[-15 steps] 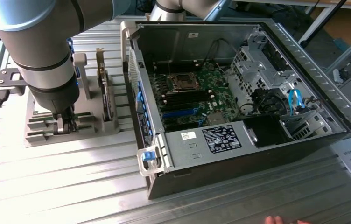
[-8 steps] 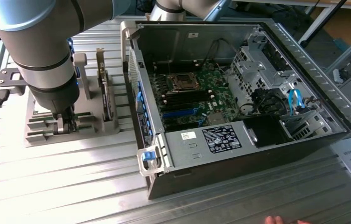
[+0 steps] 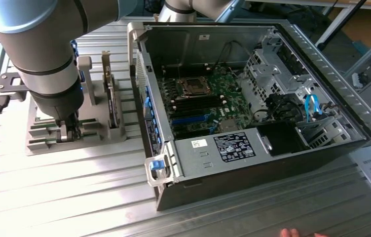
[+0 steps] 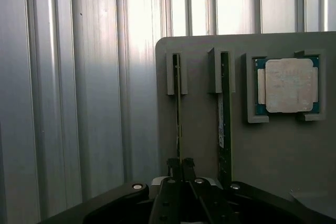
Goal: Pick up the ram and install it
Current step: 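Pick up the ram and move it above insertion slot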
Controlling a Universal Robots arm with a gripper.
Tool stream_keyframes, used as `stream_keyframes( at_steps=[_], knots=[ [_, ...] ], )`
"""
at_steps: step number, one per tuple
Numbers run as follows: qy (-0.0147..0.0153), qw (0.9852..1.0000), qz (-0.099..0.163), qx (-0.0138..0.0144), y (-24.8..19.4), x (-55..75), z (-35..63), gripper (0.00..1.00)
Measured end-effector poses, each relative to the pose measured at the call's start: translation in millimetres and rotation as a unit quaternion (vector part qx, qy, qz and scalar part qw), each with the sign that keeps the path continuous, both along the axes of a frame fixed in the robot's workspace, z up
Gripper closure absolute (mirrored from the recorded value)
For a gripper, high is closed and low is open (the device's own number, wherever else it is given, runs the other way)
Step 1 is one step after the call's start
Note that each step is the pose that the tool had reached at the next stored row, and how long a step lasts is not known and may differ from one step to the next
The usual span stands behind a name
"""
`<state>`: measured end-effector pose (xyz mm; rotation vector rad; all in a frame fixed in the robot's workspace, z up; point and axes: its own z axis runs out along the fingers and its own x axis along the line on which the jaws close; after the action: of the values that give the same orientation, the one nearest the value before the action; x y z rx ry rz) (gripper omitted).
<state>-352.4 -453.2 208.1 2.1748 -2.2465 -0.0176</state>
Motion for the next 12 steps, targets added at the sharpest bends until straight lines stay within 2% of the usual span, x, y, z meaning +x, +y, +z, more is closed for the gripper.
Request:
stream_keyframes(
  at_steps=[6,12],
  knots=[
    [-0.0003,1.0,0.0,0.0,0.0,0.0,0.5,0.88],
    [-0.0002,1.0,0.0,0.0,0.0,0.0,6.1,0.88]
  ],
)
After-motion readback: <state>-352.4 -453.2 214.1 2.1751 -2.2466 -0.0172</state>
